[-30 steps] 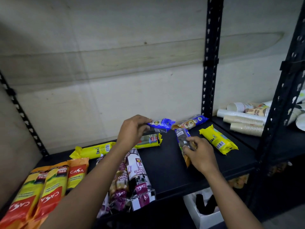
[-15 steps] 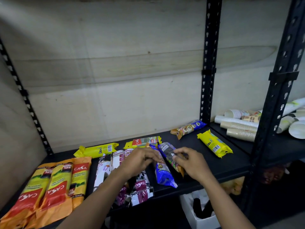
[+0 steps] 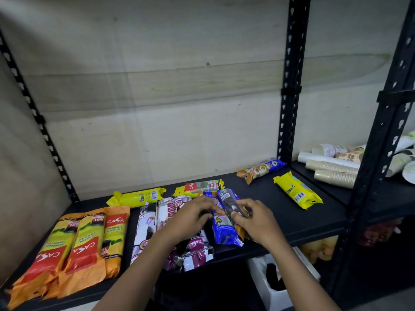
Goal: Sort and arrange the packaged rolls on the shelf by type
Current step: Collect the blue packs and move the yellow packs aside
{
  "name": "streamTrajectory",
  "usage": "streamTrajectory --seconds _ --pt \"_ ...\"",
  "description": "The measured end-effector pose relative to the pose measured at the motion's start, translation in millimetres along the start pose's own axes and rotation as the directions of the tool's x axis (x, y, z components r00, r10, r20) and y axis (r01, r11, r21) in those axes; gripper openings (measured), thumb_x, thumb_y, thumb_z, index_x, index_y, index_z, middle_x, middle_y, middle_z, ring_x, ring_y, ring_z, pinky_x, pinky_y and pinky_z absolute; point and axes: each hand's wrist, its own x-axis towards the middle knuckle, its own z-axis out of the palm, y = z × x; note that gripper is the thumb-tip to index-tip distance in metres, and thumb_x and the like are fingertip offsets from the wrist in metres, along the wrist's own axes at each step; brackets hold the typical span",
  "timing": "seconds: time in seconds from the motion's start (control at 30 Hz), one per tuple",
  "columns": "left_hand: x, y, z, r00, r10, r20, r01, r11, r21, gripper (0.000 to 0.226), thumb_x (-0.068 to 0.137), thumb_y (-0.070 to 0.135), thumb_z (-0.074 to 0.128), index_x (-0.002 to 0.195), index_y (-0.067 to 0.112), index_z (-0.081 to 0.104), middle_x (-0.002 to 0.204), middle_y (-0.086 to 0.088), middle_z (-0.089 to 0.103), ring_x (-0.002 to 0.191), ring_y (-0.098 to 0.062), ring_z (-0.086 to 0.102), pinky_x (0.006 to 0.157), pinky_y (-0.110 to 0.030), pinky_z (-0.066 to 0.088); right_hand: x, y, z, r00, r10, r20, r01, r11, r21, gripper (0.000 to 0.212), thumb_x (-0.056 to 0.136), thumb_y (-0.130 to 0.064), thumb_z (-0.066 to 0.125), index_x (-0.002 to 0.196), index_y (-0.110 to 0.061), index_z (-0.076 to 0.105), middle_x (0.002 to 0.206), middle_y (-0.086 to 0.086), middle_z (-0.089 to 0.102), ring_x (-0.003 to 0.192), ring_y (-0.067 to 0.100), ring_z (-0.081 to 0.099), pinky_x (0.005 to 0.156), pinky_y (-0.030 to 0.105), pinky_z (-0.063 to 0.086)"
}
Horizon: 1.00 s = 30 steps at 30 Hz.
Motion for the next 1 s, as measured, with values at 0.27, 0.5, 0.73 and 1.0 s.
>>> streamTrajectory --seconds 0.27,0.5,0.73,1.0 --pt "-3 7 10 0.979 -0.116 -0.168 0.086 0.981 -0.172 0.025 0.096 0.018 0.057 0.105 0.038 0.070 0.122 0.023 0.059 0.119 0.011 0.047 0.099 -0.023 0.041 36 5 -22 0.996 -0.011 -0.093 0.012 1.000 0.003 0.024 0.090 -0.053 0.061 0.095 -0.032 0.071 0.096 -0.008 0.064 0.086 0.003 0.062 0.071 0.023 0.048" --pt "3 17 17 0.975 -0.167 -0.149 0.143 0.977 -0.159 0.022 0.099 0.037 0.055 0.115 0.032 0.069 0.125 0.016 0.053 0.123 0.003 0.044 0.103 -0.025 0.036 128 38 -15 0.990 0.044 -0.133 -0.081 0.957 -0.280 0.034 0.091 -0.035 0.061 0.120 -0.018 0.060 0.127 0.017 0.053 0.107 0.036 0.056 0.091 0.040 0.049" --pt "3 13 24 0.973 -0.184 -0.138 0.168 0.978 -0.123 0.025 0.097 0.040 0.057 0.116 0.031 0.070 0.128 0.018 0.048 0.122 0.004 0.045 0.096 -0.021 0.042 172 52 -22 0.999 0.002 0.042 0.024 0.795 -0.606 0.069 0.091 -0.012 0.057 0.153 -0.027 0.029 0.161 0.006 0.017 0.140 0.046 0.020 0.107 0.051 0.038" --pt "1 9 26 0.977 -0.162 -0.141 0.152 0.985 -0.075 0.025 0.098 0.045 0.052 0.116 0.035 0.067 0.128 0.021 0.045 0.122 0.003 0.044 0.092 -0.020 0.043 197 69 -25 0.985 -0.143 0.099 0.169 0.654 -0.737 0.056 0.091 -0.012 0.056 0.145 -0.024 0.046 0.149 0.002 0.046 0.131 0.040 0.035 0.099 0.049 0.043"
